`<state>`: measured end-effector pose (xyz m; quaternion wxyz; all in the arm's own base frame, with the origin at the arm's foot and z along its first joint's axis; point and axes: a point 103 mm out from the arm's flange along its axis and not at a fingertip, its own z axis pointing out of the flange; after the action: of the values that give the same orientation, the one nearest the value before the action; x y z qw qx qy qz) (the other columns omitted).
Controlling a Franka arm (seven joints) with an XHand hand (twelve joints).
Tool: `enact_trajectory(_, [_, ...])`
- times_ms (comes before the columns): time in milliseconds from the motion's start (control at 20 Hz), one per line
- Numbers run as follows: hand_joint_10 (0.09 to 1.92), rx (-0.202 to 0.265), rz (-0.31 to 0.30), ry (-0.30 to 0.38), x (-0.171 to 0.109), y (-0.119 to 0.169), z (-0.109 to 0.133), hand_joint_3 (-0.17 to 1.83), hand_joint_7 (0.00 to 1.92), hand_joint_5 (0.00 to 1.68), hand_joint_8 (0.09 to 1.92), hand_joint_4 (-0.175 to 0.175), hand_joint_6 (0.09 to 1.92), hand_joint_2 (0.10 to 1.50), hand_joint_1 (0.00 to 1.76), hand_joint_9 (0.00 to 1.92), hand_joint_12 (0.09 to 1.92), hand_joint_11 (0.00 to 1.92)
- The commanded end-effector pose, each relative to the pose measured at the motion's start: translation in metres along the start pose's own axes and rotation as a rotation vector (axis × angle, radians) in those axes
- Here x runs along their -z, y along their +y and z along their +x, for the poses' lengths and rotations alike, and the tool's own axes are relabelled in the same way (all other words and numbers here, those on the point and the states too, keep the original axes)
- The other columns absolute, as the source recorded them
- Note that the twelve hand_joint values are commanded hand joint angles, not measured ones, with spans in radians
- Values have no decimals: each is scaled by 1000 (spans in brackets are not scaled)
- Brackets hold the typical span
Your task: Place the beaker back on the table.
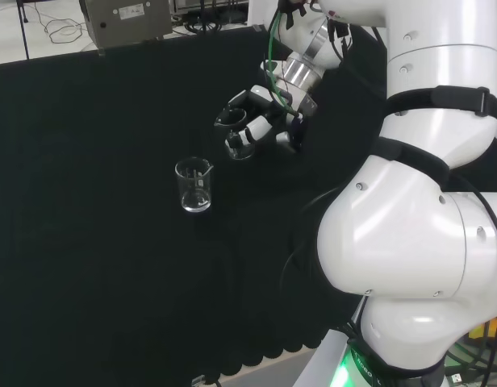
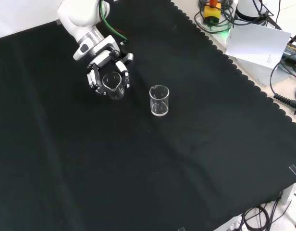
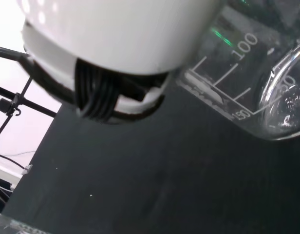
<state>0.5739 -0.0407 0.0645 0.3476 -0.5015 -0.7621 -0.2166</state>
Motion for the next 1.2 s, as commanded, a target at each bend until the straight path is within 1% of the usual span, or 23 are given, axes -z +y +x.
enact_trajectory(50, [87, -2, -7, -4, -1, -2, -4, 806, 1381, 1273, 678, -175, 784, 523, 1440, 1569, 819, 1013])
enact_trajectory(300, [87, -13, -7, -3, -5, -3, -9, 792, 1343, 1266, 729, -175, 817, 539, 1437, 1555, 833, 1002])
enact_trajectory(600, [87, -19, -3, -19, -7, -4, -11, 752, 1296, 1254, 781, -175, 850, 572, 1432, 1533, 852, 991])
enact_trajectory(650, [87, -19, -1, -18, -7, -5, -12, 726, 1274, 1249, 794, -175, 852, 590, 1430, 1531, 856, 990])
enact_trajectory(700, [87, -18, 1, -21, -7, -5, -12, 631, 1217, 1221, 827, -175, 869, 652, 1424, 1521, 863, 988])
enact_trajectory(750, [87, -17, 6, -24, -6, -6, -12, 487, 1157, 1176, 859, -158, 895, 742, 1415, 1509, 875, 986])
enact_trajectory(800, [87, -17, 8, -28, -6, -7, -12, 406, 1079, 1161, 848, -162, 848, 801, 1339, 1444, 892, 951])
enact_trajectory(850, [87, -18, 14, -35, -5, -8, -11, 437, 1000, 1079, 815, -138, 839, 750, 1338, 1366, 926, 884])
enact_trajectory(900, [87, -17, 25, -49, -5, -9, -11, 521, 950, 1005, 787, -113, 860, 677, 1351, 1312, 970, 827])
enact_trajectory(950, [87, -16, 32, -55, -4, -10, -10, 614, 922, 957, 772, -99, 884, 612, 1363, 1282, 1002, 791])
enact_trajectory(1050, [87, -11, 51, -70, -2, -12, -8, 732, 749, 785, 703, -49, 910, 519, 1328, 1080, 1128, 565])
enact_trajectory(1100, [87, -9, 57, -78, -1, -13, -7, 760, 691, 721, 686, -35, 917, 494, 1307, 1013, 1180, 486])
enact_trajectory(1200, [87, -3, 70, -106, 2, -16, -4, 781, 583, 564, 665, -21, 869, 462, 1254, 891, 1263, 345])
